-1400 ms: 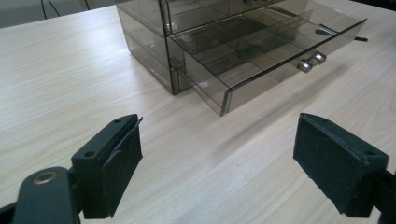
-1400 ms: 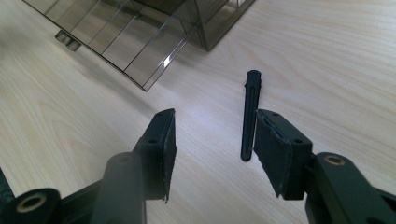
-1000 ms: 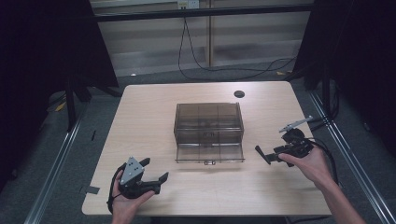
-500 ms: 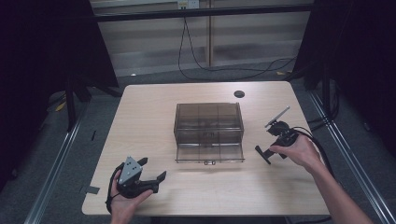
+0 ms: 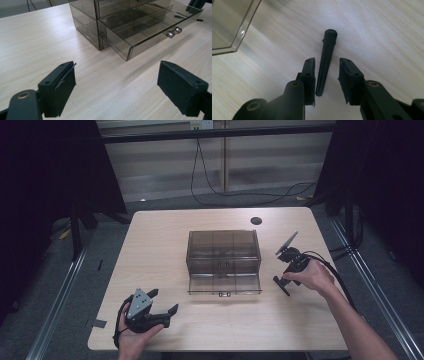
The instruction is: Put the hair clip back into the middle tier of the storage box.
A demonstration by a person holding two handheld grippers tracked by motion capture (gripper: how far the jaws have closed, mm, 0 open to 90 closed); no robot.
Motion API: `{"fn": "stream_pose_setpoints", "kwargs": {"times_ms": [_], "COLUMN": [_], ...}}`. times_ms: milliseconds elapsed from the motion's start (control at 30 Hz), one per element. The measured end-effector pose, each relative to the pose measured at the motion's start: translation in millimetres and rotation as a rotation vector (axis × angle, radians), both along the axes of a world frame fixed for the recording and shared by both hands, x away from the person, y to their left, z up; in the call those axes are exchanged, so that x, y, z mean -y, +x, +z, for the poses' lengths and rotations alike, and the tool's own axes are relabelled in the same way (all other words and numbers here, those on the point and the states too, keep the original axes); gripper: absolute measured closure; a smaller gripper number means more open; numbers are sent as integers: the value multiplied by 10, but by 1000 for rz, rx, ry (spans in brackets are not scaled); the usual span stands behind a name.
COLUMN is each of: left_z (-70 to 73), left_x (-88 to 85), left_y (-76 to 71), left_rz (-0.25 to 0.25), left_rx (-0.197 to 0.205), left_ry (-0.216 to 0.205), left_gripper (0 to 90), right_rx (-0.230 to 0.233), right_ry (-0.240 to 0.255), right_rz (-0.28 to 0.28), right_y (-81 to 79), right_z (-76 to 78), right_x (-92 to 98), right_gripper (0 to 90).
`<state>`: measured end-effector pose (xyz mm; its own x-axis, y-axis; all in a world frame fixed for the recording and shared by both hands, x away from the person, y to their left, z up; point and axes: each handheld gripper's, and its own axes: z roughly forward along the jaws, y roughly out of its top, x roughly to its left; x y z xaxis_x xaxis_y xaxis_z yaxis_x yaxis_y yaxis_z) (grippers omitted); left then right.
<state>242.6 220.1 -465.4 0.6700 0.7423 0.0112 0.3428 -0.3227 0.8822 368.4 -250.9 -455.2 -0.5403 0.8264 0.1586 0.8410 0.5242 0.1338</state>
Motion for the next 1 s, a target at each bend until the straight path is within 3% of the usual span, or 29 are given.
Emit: {"fn": "stream_pose_setpoints", "kwargs": {"times_ms": [1000], "left_z": [-6], "left_x": [-5], "left_y": [6], "left_rz": [5], "left_rx": [7], "left_ry": [8], "left_gripper": [148], "right_rx": [-29], "right_ry": [-62], "right_rz": [21], "right_y": [169], "right_z": [-122], "right_x": [-158], "right_gripper": [774]}}
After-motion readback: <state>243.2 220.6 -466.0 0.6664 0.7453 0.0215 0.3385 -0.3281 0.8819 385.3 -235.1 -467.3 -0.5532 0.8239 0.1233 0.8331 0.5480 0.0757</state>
